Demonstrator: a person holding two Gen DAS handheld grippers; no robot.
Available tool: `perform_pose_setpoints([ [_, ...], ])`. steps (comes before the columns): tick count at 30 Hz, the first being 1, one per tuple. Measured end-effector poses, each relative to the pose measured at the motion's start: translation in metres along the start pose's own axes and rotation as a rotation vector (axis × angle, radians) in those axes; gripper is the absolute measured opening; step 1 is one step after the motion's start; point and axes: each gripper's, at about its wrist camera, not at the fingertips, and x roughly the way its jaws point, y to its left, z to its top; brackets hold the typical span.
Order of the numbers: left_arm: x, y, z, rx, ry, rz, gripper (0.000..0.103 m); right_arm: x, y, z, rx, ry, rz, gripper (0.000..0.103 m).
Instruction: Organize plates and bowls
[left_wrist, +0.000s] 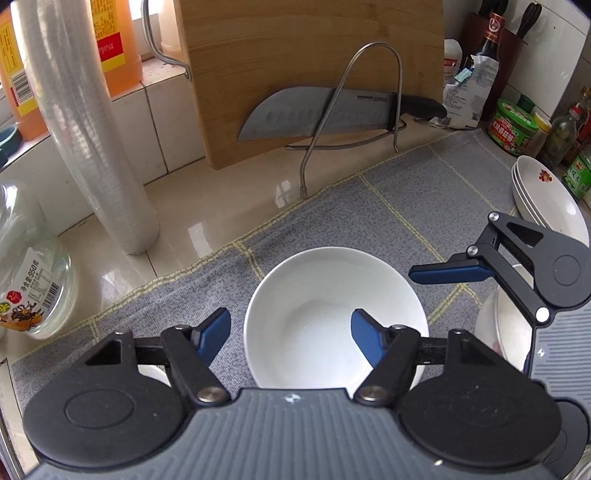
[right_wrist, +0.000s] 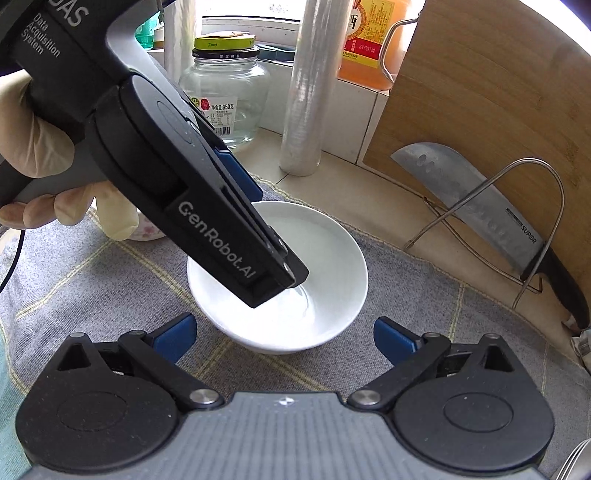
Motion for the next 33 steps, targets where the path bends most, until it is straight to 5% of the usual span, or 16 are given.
perform_pose_setpoints([
  [3, 0.0037, 0.0002, 0.0015, 0.002, 0.017, -0.011, 0.061, 0.0021, 0.001, 0.0014, -0.004, -0.002, -0.001, 0.103],
  [14, 0.0028, -0.0003, 0.0045, 0.019, 0.016, -0.035, 0.059, 0.008, -0.0026, 0.0053, -0.003, -0.006, 0.016, 0.093],
  [33, -0.0046, -0.0031, 0.0048, 0.03, 0.003, -0.043, 0.058, 0.0021, -0.0046, 0.0012, 0.003, -0.008, 0.013, 0.093],
])
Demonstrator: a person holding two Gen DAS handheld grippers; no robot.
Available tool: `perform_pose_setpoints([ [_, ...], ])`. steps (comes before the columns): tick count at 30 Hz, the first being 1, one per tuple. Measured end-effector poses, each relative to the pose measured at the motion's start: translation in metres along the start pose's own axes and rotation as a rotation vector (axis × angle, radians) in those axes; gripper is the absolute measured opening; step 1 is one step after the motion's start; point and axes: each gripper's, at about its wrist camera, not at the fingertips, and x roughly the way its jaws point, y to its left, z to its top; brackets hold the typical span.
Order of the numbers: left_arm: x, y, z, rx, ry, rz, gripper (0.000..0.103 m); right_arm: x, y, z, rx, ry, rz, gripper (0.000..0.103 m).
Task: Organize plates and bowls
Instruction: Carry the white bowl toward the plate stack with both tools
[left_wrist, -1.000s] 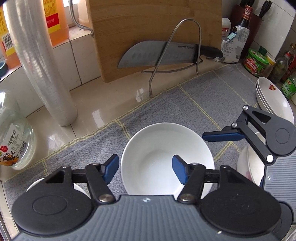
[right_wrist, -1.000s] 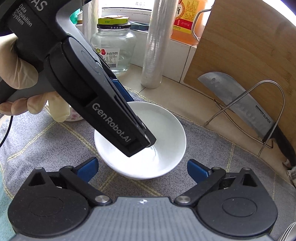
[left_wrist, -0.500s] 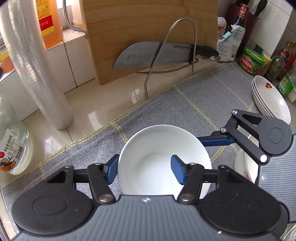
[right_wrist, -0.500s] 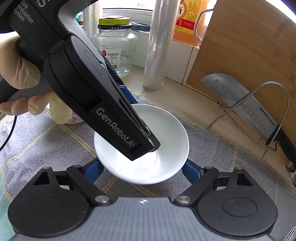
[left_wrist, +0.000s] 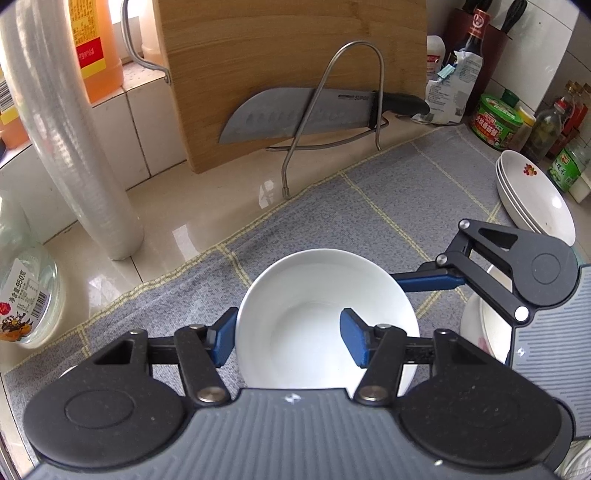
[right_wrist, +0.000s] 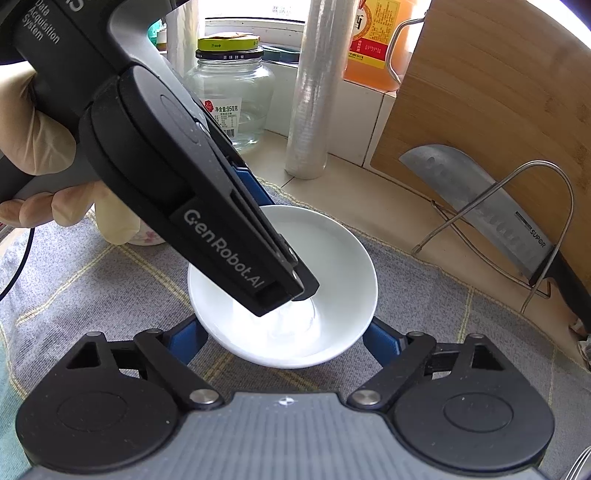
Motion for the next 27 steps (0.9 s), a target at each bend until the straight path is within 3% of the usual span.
perform_pose_setpoints([
  [11, -0.015, -0.011, -0.004, 0.011, -0.018, 0.003, 0.057, -0.014, 0.003, -0.002, -0.002, -0.007, 0.001, 0.093],
  [27, -0.056, -0.052, -0.012, 0.059, -0.076, 0.017, 0.057, -0.07, 0.019, -0.018, -0.001, -0.071, -0.038, 0.093],
])
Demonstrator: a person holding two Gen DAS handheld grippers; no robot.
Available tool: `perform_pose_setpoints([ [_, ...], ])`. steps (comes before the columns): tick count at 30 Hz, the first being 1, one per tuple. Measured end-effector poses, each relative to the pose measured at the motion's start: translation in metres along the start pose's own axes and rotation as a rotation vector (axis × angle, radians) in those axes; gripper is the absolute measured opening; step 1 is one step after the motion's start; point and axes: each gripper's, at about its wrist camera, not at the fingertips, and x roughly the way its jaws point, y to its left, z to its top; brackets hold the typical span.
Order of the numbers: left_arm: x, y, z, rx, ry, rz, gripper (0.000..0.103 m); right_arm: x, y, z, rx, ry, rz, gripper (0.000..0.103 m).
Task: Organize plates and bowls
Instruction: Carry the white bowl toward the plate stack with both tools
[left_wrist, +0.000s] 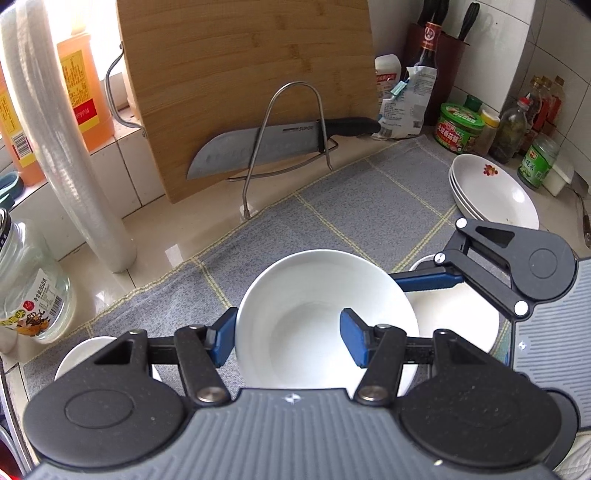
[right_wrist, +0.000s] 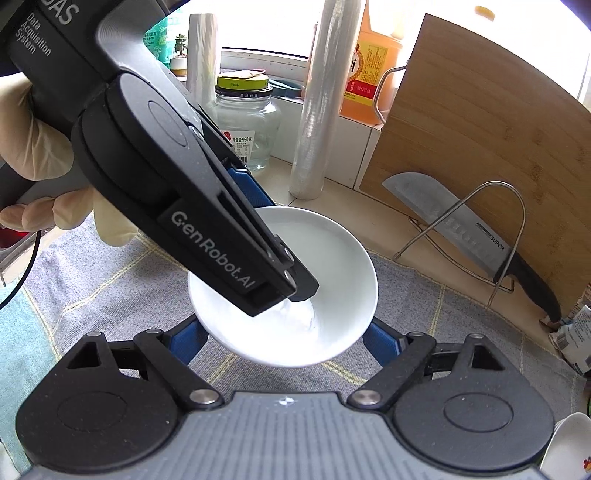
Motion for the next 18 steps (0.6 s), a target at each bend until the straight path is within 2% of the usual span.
perform_pose_setpoints([
  [18, 0.0, -0.057, 0.017, 0.106, -0.037, -0.062, 0.057, -0.043, -0.02, -0.034, 0.078, -0.009, -0.102, 0.093],
])
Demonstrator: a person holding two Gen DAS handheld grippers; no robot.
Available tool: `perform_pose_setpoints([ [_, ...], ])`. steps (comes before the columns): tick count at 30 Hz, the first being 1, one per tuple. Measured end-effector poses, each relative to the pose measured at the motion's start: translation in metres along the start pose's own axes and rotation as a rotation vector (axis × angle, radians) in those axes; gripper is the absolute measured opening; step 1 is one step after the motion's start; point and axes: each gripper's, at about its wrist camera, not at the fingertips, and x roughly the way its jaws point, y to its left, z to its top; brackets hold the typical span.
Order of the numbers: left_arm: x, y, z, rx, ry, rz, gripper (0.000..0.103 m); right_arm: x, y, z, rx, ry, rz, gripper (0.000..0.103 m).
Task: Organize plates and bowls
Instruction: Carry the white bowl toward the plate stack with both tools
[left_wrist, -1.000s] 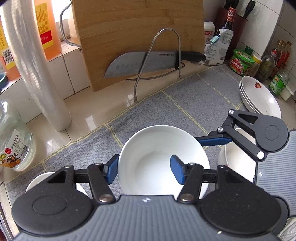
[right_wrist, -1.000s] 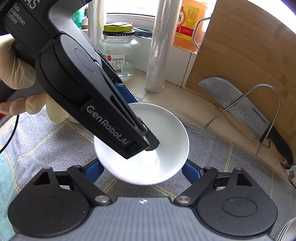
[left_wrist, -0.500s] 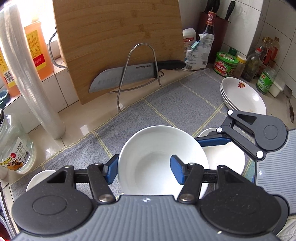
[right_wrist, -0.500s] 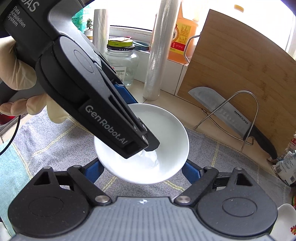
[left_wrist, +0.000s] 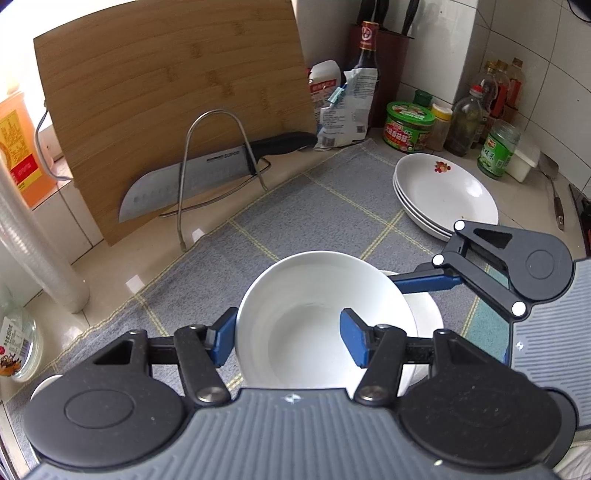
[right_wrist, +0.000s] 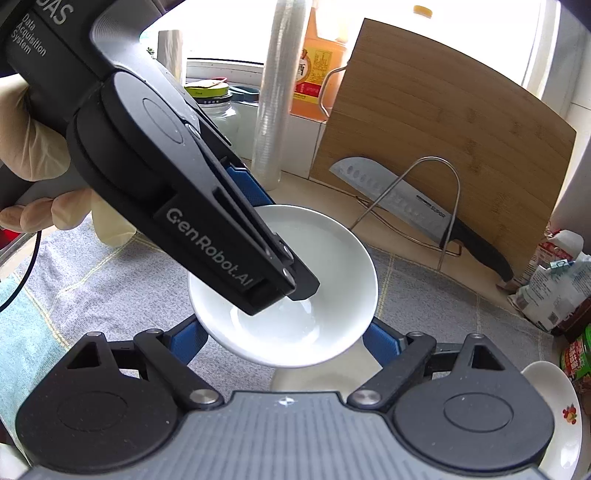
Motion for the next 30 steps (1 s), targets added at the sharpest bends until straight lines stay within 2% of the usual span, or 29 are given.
perform_pose_setpoints([
  [12, 0.023, -0.028, 0.019, 0.046, -0.004, -0.066, 0.057, -0.014, -0.024, -0.024, 0.063, 0.029, -0.073, 0.093],
  [30, 0.049, -0.038, 0.012, 0.05, 0.055, -0.097, 0.058, -0.007, -0.029, -0.042, 0.102, 0.091, -0.055, 0.093],
])
